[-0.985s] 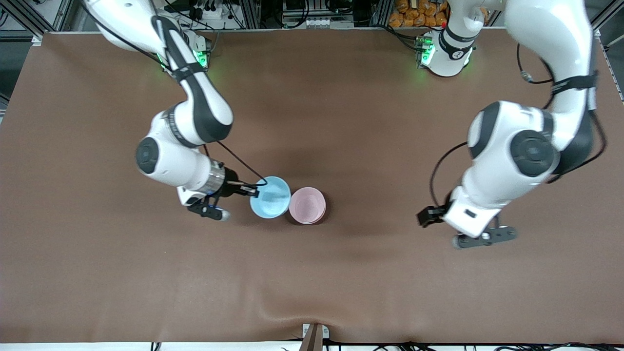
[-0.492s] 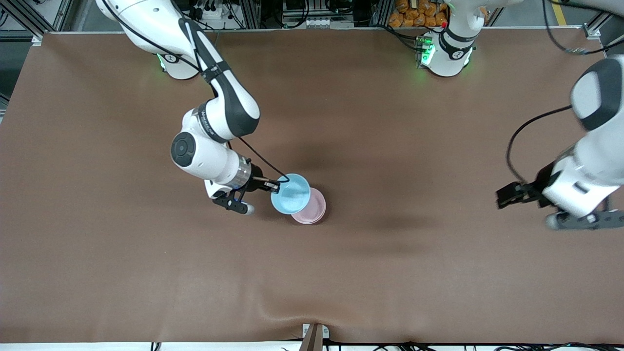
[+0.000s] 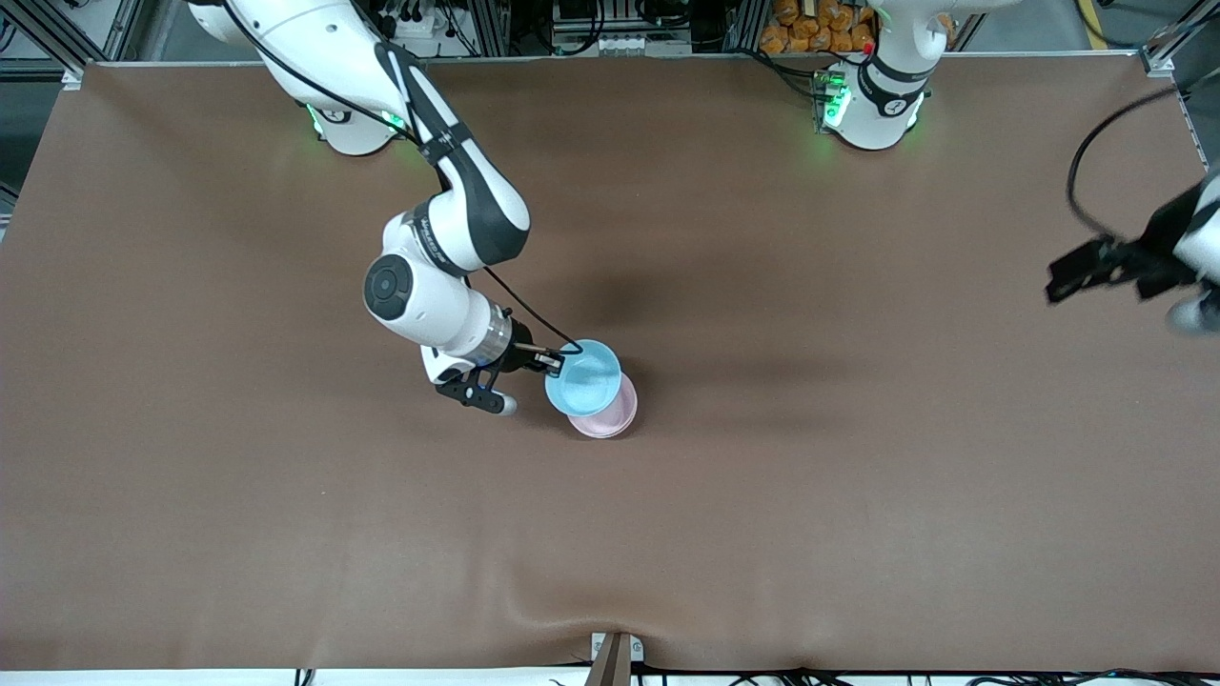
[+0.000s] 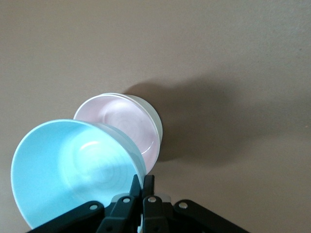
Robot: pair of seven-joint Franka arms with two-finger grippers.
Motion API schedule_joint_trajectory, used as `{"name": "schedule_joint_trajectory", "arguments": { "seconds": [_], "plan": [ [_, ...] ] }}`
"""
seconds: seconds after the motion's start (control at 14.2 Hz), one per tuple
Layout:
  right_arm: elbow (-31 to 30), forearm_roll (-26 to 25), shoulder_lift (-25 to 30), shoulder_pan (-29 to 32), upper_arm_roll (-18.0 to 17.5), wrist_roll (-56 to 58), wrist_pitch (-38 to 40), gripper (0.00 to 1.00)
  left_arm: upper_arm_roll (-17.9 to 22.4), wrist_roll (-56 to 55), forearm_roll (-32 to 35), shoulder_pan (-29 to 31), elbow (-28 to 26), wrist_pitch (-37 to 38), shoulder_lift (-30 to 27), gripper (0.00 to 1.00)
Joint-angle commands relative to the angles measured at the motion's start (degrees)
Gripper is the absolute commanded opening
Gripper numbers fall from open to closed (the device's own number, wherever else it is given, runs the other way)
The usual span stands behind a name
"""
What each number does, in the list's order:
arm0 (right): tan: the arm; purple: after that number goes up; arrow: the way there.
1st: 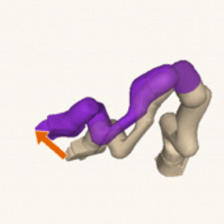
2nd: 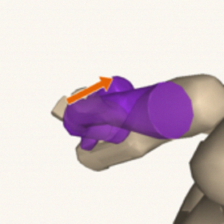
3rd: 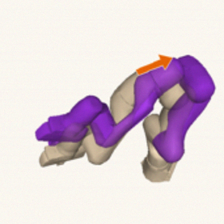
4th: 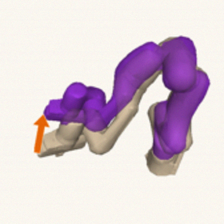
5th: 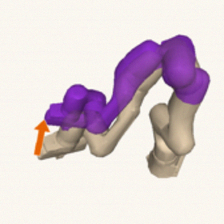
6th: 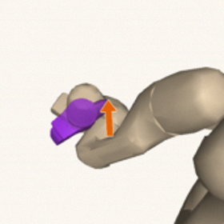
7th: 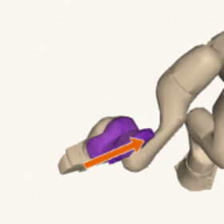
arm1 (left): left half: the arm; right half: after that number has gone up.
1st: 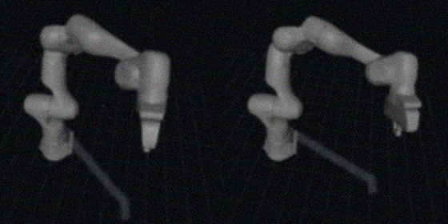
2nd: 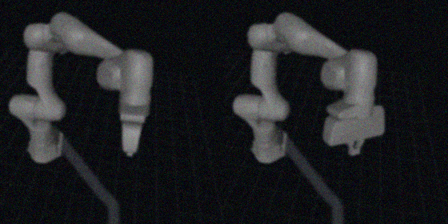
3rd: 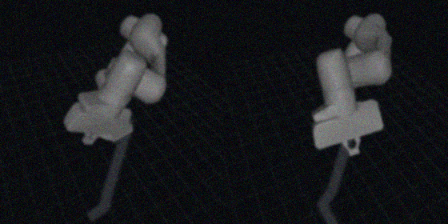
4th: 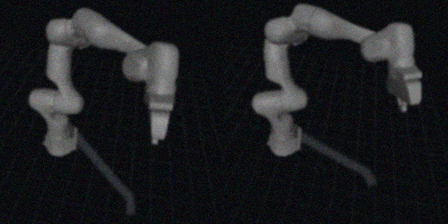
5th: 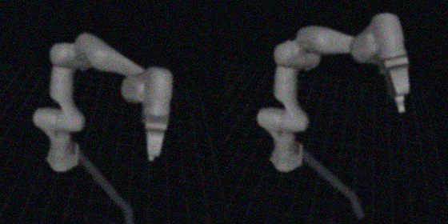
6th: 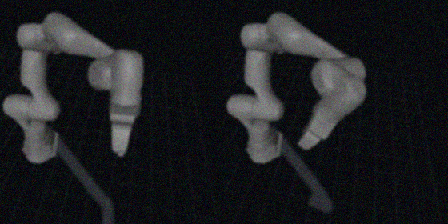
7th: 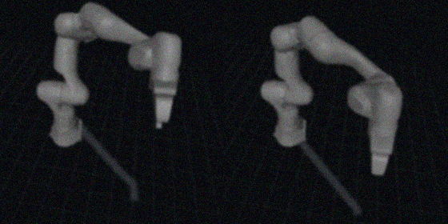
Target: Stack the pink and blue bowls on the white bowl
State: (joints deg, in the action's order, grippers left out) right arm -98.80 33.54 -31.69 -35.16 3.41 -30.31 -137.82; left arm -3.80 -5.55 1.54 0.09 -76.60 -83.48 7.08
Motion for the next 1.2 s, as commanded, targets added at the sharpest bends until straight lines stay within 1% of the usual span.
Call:
{"name": "schedule_joint_trajectory", "arguments": {
  "seconds": [0.0,0.07,0.21,0.28,0.42,0.7,0.77,0.84,0.91,1.06,1.13],
  "plan": [
    [0.09,1.53,-0.57,-1.32,0.63,-0.28,-1.23,0.00,0.46,2.20,-0.13,0.08,-3.63,1.92,-5.31,1.00],
    [0.09,1.53,-1.18,-1.32,0.63,-0.28,-1.31,0.00,1.07,3.69,-0.13,0.08,-4.68,2.53,-7.15,1.00],
    [0.09,1.53,-1.97,-1.75,0.63,-0.28,-3.32,0.00,2.04,4.41,-1.18,0.17,-9.16,2.71,-10.94,1.00],
    [0.18,1.53,-2.50,-2.10,0.63,-0.28,-3.95,0.00,2.22,4.41,-1.28,0.08,-9.96,2.71,-11.91,1.00],
    [0.18,1.53,-3.37,-2.72,0.63,-0.89,-6.05,0.00,2.48,4.67,-1.19,0.08,-9.71,2.28,-12.09,1.00],
    [0.18,1.35,-3.64,-2.55,0.81,-1.51,-6.33,0.00,2.92,5.72,-0.31,0.08,-10.05,-1.23,-10.52,1.00],
    [0.18,1.18,-3.64,-2.20,0.90,-1.42,-6.24,0.07,2.92,5.99,-0.40,0.08,-10.23,-1.59,-10.43,1.00],
    [0.18,1.00,-3.56,-2.02,0.90,-0.99,-6.15,0.57,2.92,6.08,-0.31,0.08,-10.32,-1.51,-10.42,1.00],
    [0.18,0.91,-3.47,-2.02,0.90,-1.33,-6.15,1.00,2.92,6.08,-0.31,0.08,-10.58,-1.51,-10.60,1.00],
    [0.44,0.91,-2.94,-1.76,1.33,-1.25,-6.06,1.00,2.92,6.08,-0.40,0.17,-12.16,-2.64,-10.69,1.00],
    [0.45,0.82,-2.42,-1.23,2.21,-0.81,-5.54,1.00,2.92,6.08,-0.40,0.08,-12.34,-2.91,-10.78,1.00]
  ]
}}
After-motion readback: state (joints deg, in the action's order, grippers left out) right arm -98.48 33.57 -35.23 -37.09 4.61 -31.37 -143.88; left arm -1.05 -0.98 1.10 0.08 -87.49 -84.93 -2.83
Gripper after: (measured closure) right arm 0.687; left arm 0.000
